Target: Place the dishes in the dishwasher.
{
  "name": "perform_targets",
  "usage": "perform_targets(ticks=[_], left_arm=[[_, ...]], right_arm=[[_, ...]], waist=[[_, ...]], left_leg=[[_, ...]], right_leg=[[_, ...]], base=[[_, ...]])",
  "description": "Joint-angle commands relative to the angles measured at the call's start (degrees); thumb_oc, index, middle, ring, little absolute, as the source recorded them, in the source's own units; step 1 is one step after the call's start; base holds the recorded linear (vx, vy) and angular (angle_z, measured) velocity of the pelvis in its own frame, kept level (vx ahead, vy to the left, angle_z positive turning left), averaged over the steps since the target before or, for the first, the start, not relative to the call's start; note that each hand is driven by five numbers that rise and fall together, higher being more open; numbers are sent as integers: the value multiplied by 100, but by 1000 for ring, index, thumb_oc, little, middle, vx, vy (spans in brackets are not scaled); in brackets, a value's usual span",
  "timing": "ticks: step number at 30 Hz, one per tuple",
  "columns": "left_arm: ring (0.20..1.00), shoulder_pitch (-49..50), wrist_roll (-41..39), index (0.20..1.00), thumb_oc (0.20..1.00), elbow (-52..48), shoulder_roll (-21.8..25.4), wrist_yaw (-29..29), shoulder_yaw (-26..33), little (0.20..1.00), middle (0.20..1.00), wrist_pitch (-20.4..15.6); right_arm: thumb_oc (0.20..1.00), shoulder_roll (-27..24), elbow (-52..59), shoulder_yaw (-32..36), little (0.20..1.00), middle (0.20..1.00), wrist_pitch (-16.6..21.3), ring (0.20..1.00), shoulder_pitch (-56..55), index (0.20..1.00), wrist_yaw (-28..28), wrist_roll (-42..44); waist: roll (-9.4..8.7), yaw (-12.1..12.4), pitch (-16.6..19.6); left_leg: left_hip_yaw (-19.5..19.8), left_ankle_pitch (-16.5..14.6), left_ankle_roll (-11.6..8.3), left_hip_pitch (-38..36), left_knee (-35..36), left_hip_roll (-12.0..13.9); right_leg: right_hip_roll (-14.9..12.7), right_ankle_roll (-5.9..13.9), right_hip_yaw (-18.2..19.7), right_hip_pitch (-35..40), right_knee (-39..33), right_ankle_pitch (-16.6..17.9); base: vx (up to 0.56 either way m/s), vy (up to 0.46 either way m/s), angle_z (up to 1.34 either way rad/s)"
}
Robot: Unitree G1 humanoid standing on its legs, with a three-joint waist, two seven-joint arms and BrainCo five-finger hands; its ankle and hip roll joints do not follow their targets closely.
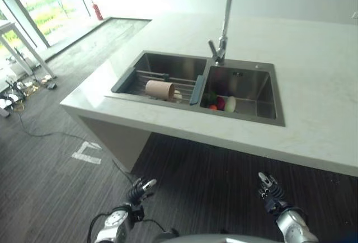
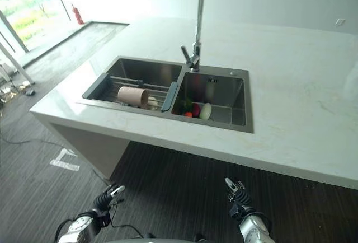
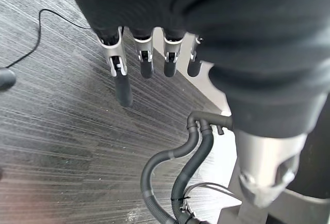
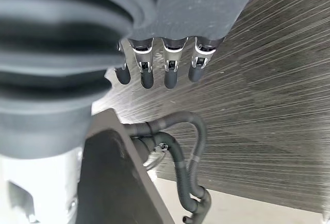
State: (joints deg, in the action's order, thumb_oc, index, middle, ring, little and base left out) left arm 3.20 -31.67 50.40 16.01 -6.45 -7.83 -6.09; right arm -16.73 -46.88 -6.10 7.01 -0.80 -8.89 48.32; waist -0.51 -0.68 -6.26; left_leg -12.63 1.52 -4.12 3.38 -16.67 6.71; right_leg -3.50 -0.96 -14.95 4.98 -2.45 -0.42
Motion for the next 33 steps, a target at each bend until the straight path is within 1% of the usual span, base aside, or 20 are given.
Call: perform_targets(ticks=[1, 2, 3, 4, 5, 7, 12, 13, 16, 20, 22, 23, 24, 25, 26, 27, 28, 30, 32, 33], left_arm=[[1000, -330, -99, 1000, 1000, -398, 87, -160, 47, 1000, 1000, -282], [1000, -283, -92, 1000, 1000, -406, 63, -132, 38, 1000, 1000, -299], [1000, -257, -202, 1000, 1000, -259, 19, -136, 63, 1000, 1000, -314], [1000, -260, -192, 1000, 1000, -226, 6, -140, 72, 1000, 1000, -315], [1000, -271, -101, 1000, 1000, -104, -55, -107, 40, 1000, 1000, -363], [1000, -290, -136, 1000, 1000, 12, -97, -51, 16, 1000, 1000, -411], [1000, -279, -465, 1000, 1000, 214, -153, 132, 264, 1000, 1000, -561], [1000, -271, -582, 1000, 1000, 247, -140, 171, 373, 1000, 1000, -575], [1000, -256, -990, 1000, 1000, 241, -114, 359, 662, 1000, 1000, -621], [1000, -365, -1727, 1000, 1000, 153, 5, 845, 1204, 1000, 1000, -960], [1000, -465, -1858, 1000, 1000, 76, 42, 1092, 1312, 1000, 1000, -1112], [1000, -552, -1932, 1000, 1000, -37, 90, 1342, 1406, 1000, 1000, -1339], [1000, -576, -1827, 1000, 1000, -165, 119, 1511, 1448, 1000, 1000, -1479], [1000, -577, -1793, 1000, 1000, -198, 121, 1553, 1450, 1000, 1000, -1500], [1000, -525, -1724, 1000, 1000, -614, 169, 1846, 1520, 1000, 1000, -1821], [1000, -514, -1727, 1000, 1000, -640, 170, 1844, 1532, 1000, 1000, -1812], [1000, -461, -1723, 1000, 1000, -772, 176, 1925, 1629, 1000, 1000, -2027], [1000, -424, -1778, 1000, 1000, -915, 194, 2020, 1796, 1000, 1000, -2311], [1000, -446, -1736, 1000, 1000, -1066, 271, 2177, 1963, 1000, 1000, -2489], [1000, -487, -1664, 1000, 1000, -1234, 305, 2334, 2148, 1000, 1000, -2703]], right_arm=[[1000, -228, 212, 116, 1000, 1000, 261, 1000, 232, 1000, 42, 9], [1000, -241, 184, 131, 1000, 1000, 288, 1000, 247, 1000, 27, -32], [1000, -274, 132, 211, 1000, 1000, 331, 1000, 244, 1000, 52, -18], [1000, -281, 119, 228, 1000, 1000, 336, 1000, 241, 1000, 56, -8], [1000, -304, 80, 276, 1000, 1000, 355, 1000, 206, 1000, 62, 3], [1000, -326, 2, 345, 1000, 1000, 387, 1000, 165, 1000, 14, -36], [1000, -311, -189, 461, 1000, 1000, 545, 1000, 63, 1000, -128, -50], [1000, -270, -261, 530, 1000, 1000, 604, 1000, 35, 1000, -137, -4], [1000, -151, -358, 708, 1000, 1000, 706, 1000, -52, 1000, -200, 166], [1000, 34, -481, 950, 1000, 1000, 895, 1000, -68, 1000, -144, 212], [1000, 66, -493, 1037, 1000, 1000, 939, 1000, -43, 1000, -96, 278], [1000, 84, -450, 1091, 1000, 1000, 953, 1000, -27, 1000, -27, 325], [1000, 110, -383, 1100, 1000, 1000, 945, 1000, -28, 1000, 41, 343], [1000, 115, -371, 1097, 1000, 1000, 944, 1000, -30, 1000, 53, 346], [1000, 174, -255, 1067, 1000, 1000, 893, 1000, -45, 1000, 91, 342], [1000, 176, -254, 1063, 1000, 1000, 890, 1000, -45, 1000, 90, 339], [1000, 198, -265, 1045, 1000, 1000, 858, 1000, -36, 1000, 62, 288], [1000, 214, -329, 1026, 1000, 1000, 843, 1000, -16, 1000, -27, 246], [1000, 231, -403, 1030, 1000, 1000, 807, 1000, -19, 1000, -84, 226], [1000, 223, -469, 1007, 1000, 1000, 764, 1000, -55, 1000, -55, 234]], waist=[[-78, 38, -268], [-42, 52, -274], [57, 34, -203], [79, 36, -192], [154, 41, -157], [247, 26, -133], [333, -11, -115], [327, -23, -102], [284, 22, -79], [178, 139, -48], [158, 188, -15], [150, 242, 13], [136, 254, 18], [132, 258, 20], [130, 309, -25], [129, 315, -26], [125, 351, -47], [109, 377, -94], [100, 373, -122], [15, 382, -108]], left_leg=[[236, -464, 68, 7, -50, -104], [320, -406, 32, -92, 273, -91], [477, -127, -100, -291, 1285, 64], [517, -49, -138, -312, 1450, 106], [636, 196, -253, -381, 1914, 256], [677, 340, -345, -376, 2133, 391], [592, 285, -407, -418, 2167, 420], [482, 262, -397, -478, 2167, 392], [512, 125, -317, -608, 2167, 239], [631, -115, -41, -712, 2151, -118], [673, -161, 56, -698, 2142, -218], [768, -195, 165, -667, 2118, -319], [831, -206, 237, -660, 2106, -396], [838, -208, 250, -654, 2103, -411], [910, -239, 366, -693, 2103, -524], [911, -241, 365, -697, 2104, -526], [933, -234, 346, -729, 2120, -531], [942, -245, 280, -760, 2133, -514], [977, -265, 280, -742, 2105, -488], [999, -269, 272, -711, 2055, -479]], right_leg=[[-153, 364, 44, 7, 270, -222], [-138, 390, 109, 91, 183, -226], [-120, 458, 193, 212, -105, -192], [-118, 469, 196, 241, -160, -187], [-131, 503, 228, 300, -255, -213], [-180, 540, 223, 306, -255, -257], [-403, 702, 76, 318, -255, -218], [-498, 772, 13, 338, -255, -186], [-680, 936, -43, 429, -255, -127], [-1050, 1196, -65, 431, -21, -70], [-1127, 1196, -70, 417, 165, -135], [-1128, 1119, -21, 367, 524, -265], [-1091, 1076, 47, 262, 824, -245], [-1091, 1072, 60, 225, 903, -249], [-936, 990, 64, -194, 1586, -215], [-921, 982, 56, -209, 1583, -235], [-819, 928, -12, -256, 1362, -312], [-795, 937, -57, -296, 877, -166], [-813, 966, 158, -350, 822, -159], [-727, 972, 231, -238, 531, -116]], base=[[116, 68, -39], [217, 181, -43], [209, 191, -37], [250, 240, -46], [171, 184, -35], [166, 236, -30], [96, 238, -16], [111, 295, -7], [97, 237, -14], [99, 313, -10], [80, 296, -5], [93, 271, 0], [75, 215, 4], [58, 182, 11], [36, 114, 11], [61, 95, -3], [42, -39, -21], [49, -86, -16], [63, -140, 10], [83, -198, 35]])
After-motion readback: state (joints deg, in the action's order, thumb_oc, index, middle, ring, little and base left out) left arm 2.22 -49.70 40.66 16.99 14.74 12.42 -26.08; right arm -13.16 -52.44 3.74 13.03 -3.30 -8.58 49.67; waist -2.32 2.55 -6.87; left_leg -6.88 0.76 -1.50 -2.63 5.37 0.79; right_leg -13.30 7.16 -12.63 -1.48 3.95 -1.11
